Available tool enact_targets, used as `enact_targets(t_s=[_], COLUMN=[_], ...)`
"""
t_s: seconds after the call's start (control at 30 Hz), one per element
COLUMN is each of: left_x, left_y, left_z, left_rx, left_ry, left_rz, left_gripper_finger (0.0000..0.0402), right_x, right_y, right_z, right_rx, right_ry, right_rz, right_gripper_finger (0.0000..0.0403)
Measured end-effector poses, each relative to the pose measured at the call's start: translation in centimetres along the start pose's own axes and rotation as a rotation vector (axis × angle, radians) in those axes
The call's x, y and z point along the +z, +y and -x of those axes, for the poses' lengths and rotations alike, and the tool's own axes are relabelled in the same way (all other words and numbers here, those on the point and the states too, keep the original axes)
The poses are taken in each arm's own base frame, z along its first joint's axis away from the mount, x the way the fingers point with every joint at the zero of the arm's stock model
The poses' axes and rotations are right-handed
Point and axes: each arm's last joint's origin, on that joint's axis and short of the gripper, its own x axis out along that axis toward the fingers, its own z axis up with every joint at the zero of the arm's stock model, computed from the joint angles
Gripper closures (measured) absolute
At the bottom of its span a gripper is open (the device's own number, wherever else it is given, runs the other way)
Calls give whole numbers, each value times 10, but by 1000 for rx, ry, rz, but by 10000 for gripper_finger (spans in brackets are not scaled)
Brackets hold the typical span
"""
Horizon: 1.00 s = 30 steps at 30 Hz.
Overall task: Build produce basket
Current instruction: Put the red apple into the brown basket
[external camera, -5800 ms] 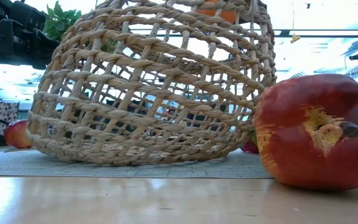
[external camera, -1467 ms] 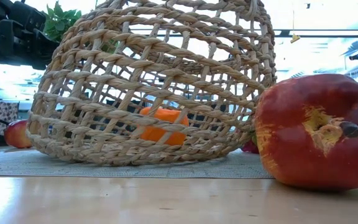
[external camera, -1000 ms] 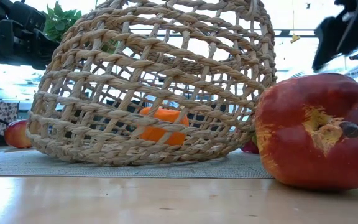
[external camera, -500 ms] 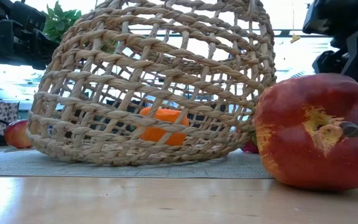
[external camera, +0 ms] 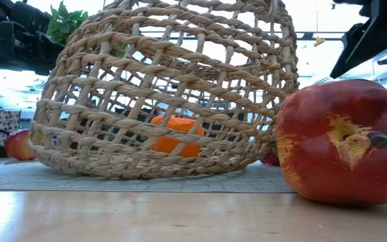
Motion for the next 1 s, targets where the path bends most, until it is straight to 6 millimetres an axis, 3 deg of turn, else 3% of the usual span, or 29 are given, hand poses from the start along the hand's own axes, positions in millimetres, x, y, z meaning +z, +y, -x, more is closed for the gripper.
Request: enact_targets(t_s=[0.3,0.5,0.73,1.0], left_x=[0,0,0,0], left_y=[0,0,0,0], left_z=[0,0,0,0], left_rx=[0,0,-1,0], left_ry=[0,0,0,0], left_rz=[0,0,0,0], left_gripper_finger=[241,241,241,241], right_x=[-23,-19,-8,-10], right_y=[-39,-55,-62,-62], right_z=[-19,-37,-58,-82], right_rx=[-92,-147,-121,-115], right_ry=[34,114,198,344], right_rz=[-214,-342,-408,-431], right_gripper_finger=[11,11,11,11])
